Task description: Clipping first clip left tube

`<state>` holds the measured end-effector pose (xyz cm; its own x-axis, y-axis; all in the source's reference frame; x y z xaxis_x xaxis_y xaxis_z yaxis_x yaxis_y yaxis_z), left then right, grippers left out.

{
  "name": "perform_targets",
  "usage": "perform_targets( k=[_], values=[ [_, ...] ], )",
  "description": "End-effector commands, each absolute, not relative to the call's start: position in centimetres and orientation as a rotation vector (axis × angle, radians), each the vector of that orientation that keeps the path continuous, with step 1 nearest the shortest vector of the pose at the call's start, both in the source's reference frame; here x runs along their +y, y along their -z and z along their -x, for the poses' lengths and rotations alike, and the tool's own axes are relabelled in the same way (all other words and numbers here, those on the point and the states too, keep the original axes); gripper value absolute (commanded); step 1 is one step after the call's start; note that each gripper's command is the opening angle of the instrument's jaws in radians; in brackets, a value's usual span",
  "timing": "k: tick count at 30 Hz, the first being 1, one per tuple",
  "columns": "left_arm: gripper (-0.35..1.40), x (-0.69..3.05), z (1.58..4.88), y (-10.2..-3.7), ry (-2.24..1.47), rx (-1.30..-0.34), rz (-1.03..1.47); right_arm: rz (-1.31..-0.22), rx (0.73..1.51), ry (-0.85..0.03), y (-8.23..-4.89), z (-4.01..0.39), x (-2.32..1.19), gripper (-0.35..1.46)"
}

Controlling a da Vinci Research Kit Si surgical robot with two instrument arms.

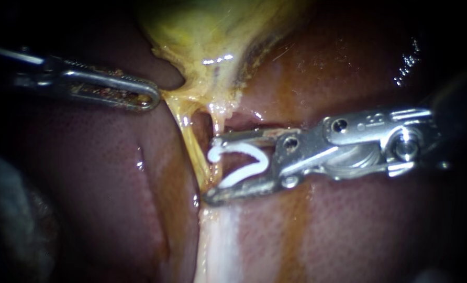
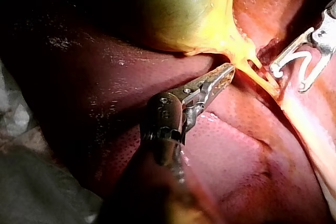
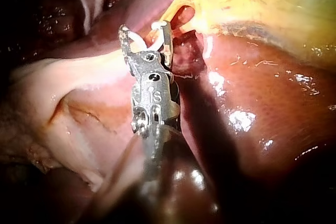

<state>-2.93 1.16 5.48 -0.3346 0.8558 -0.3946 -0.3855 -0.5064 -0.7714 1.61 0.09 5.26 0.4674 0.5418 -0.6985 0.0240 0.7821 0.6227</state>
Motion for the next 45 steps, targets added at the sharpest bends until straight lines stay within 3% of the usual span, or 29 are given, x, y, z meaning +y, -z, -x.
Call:
perform_targets(
  k=[1, 23, 45],
  values=[
    [-0.35, 1.17, 2.92, -5.48, -1.930, -0.723, 1.034, -0.621, 1.052, -0.345, -5.29, -1.63, 0.09, 0.48],
    [-0.35, 1.15, 2.92, -5.45, -1.929, -0.722, 1.033, -0.704, 1.036, -0.438, -5.96, -1.63, -0.01, 0.48],
    [-0.35, 1.14, 2.93, -5.44, -1.928, -0.721, 1.033, -0.730, 1.050, -0.426, -6.14, -1.74, 0.00, 0.48]
  ],
)
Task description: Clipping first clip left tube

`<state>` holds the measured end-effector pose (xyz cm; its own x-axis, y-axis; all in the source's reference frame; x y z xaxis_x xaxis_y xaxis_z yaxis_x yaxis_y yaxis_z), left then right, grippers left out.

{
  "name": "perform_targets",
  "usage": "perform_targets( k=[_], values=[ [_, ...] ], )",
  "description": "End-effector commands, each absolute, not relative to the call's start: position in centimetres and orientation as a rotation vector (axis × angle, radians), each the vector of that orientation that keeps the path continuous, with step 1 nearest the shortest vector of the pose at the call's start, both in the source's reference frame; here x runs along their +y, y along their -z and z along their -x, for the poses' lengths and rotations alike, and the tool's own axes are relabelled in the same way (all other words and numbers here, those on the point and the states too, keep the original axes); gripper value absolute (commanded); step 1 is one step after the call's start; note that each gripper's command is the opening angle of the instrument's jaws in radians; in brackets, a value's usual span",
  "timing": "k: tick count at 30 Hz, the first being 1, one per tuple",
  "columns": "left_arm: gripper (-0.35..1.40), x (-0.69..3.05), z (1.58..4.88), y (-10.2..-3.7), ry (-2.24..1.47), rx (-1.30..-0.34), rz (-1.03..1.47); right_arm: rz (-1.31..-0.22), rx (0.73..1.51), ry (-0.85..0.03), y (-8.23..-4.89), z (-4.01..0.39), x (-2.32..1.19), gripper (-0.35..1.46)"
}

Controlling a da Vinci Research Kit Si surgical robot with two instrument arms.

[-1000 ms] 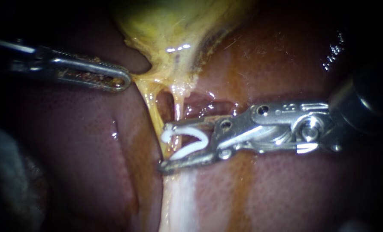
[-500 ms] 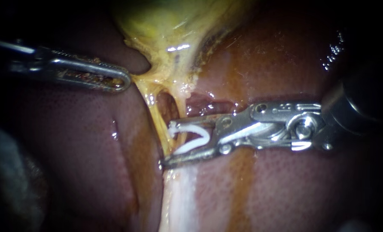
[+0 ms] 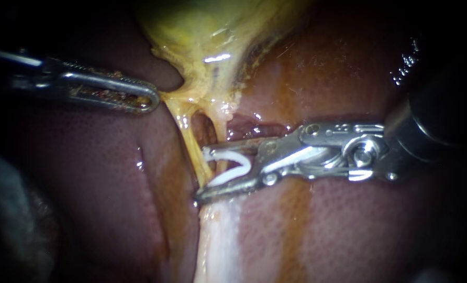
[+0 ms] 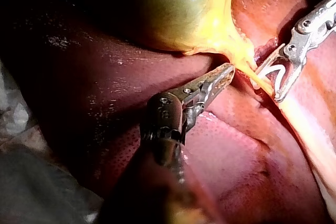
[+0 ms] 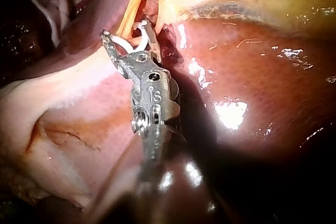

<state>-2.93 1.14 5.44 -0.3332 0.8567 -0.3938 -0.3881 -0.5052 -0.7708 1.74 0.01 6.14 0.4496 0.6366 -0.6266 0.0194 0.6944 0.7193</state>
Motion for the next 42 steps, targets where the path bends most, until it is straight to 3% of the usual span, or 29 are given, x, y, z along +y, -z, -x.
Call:
perform_targets(
  k=[1, 26, 42],
  values=[
    [-0.35, 1.14, 2.93, -5.44, -1.928, -0.721, 1.033, -0.734, 1.048, -0.427, -6.15, -1.76, -0.01, 0.48],
    [-0.35, 1.14, 2.93, -5.44, -1.928, -0.721, 1.033, -0.817, 1.098, -0.421, -6.10, -2.20, -0.15, 0.48],
    [-0.35, 1.14, 2.92, -5.44, -1.929, -0.721, 1.033, -0.961, 1.151, -0.355, -5.47, -2.25, -0.39, 0.47]
  ],
)
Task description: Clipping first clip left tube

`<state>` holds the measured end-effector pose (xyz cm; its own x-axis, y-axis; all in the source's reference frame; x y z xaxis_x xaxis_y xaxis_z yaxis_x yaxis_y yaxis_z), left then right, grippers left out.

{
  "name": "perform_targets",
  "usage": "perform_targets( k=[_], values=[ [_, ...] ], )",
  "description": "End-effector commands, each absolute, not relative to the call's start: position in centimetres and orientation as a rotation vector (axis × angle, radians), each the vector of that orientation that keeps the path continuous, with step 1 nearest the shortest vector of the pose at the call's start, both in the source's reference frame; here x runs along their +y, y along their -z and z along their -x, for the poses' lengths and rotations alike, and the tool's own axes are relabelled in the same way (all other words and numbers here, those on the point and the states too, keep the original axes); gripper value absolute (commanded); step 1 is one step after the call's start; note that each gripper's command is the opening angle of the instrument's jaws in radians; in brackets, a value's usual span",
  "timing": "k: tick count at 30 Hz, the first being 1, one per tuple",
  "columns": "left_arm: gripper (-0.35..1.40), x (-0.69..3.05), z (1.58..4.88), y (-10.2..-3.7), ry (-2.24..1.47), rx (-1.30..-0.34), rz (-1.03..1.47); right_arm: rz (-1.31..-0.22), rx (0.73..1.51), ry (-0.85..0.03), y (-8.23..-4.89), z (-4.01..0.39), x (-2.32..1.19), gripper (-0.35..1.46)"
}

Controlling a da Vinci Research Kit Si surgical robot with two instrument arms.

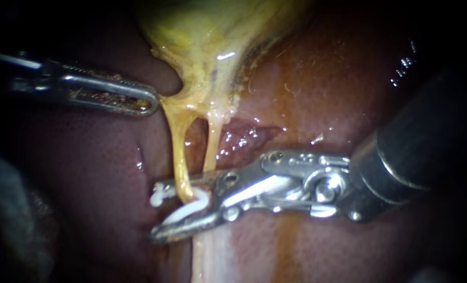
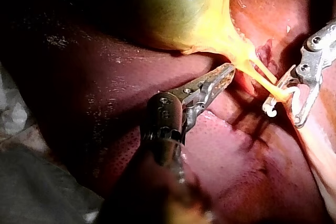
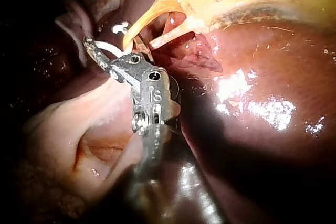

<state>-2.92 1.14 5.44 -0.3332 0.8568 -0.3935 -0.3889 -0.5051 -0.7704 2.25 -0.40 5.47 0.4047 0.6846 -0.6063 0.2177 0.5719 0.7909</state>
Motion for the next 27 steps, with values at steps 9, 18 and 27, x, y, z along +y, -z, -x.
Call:
perform_targets(
  k=[9, 18, 27],
  values=[
    [-0.35, 1.14, 2.92, -5.44, -1.929, -0.721, 1.033, -0.968, 1.149, -0.377, -5.40, -2.21, -0.36, 0.44],
    [-0.35, 1.14, 2.92, -5.44, -1.929, -0.721, 1.033, -0.978, 1.136, -0.398, -5.44, -2.19, -0.33, 0.41],
    [-0.35, 1.15, 2.92, -5.45, -1.929, -0.721, 1.033, -0.988, 1.127, -0.411, -5.45, -2.19, -0.33, 0.33]
  ],
)
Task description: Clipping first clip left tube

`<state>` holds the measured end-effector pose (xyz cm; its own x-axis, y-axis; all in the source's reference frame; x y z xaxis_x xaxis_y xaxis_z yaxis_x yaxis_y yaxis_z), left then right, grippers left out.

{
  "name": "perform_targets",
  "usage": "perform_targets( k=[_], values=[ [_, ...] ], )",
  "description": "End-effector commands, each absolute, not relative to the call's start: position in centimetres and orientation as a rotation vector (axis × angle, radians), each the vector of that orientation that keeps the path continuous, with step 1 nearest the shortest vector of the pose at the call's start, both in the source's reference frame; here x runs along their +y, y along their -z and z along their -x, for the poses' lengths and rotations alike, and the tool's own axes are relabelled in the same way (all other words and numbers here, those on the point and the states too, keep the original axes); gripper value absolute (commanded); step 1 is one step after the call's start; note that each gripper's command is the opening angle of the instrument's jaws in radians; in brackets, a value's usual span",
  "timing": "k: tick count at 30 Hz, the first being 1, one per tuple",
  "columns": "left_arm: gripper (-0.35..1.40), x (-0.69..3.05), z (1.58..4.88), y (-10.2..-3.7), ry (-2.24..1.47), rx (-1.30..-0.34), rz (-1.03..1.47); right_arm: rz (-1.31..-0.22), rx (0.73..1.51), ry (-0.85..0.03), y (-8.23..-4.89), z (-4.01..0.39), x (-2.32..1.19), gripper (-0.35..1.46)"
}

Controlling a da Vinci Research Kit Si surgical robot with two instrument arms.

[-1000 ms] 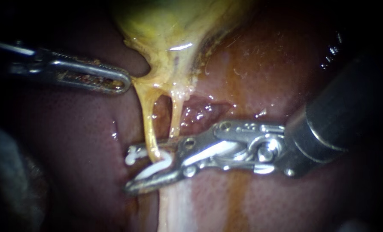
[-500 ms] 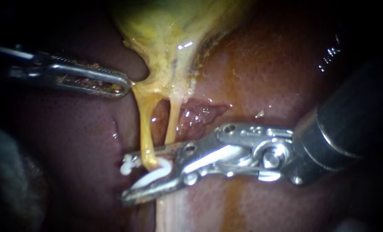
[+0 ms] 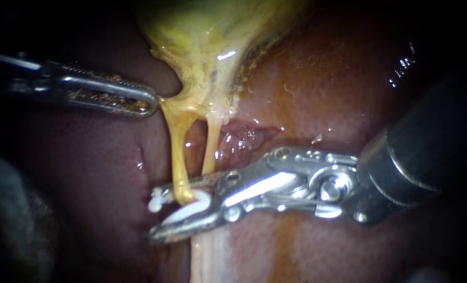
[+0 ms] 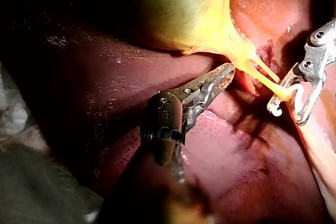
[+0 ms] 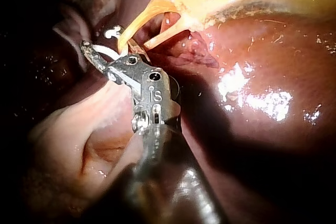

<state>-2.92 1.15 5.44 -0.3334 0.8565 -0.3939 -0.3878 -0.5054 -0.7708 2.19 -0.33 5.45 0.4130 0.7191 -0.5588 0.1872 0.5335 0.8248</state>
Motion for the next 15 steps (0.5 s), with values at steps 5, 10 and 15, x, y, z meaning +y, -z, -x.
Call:
perform_targets(
  k=[5, 10, 15],
  values=[
    [-0.35, 1.15, 2.92, -5.45, -1.929, -0.721, 1.033, -1.016, 1.119, -0.383, -5.49, -2.18, -0.32, 0.24],
    [-0.35, 1.15, 2.92, -5.45, -1.929, -0.721, 1.033, -1.030, 1.117, -0.362, -5.53, -2.17, -0.30, 0.15],
    [-0.35, 1.15, 2.92, -5.45, -1.929, -0.721, 1.033, -1.050, 1.113, -0.332, -5.55, -2.17, -0.29, -0.02]
  ],
)
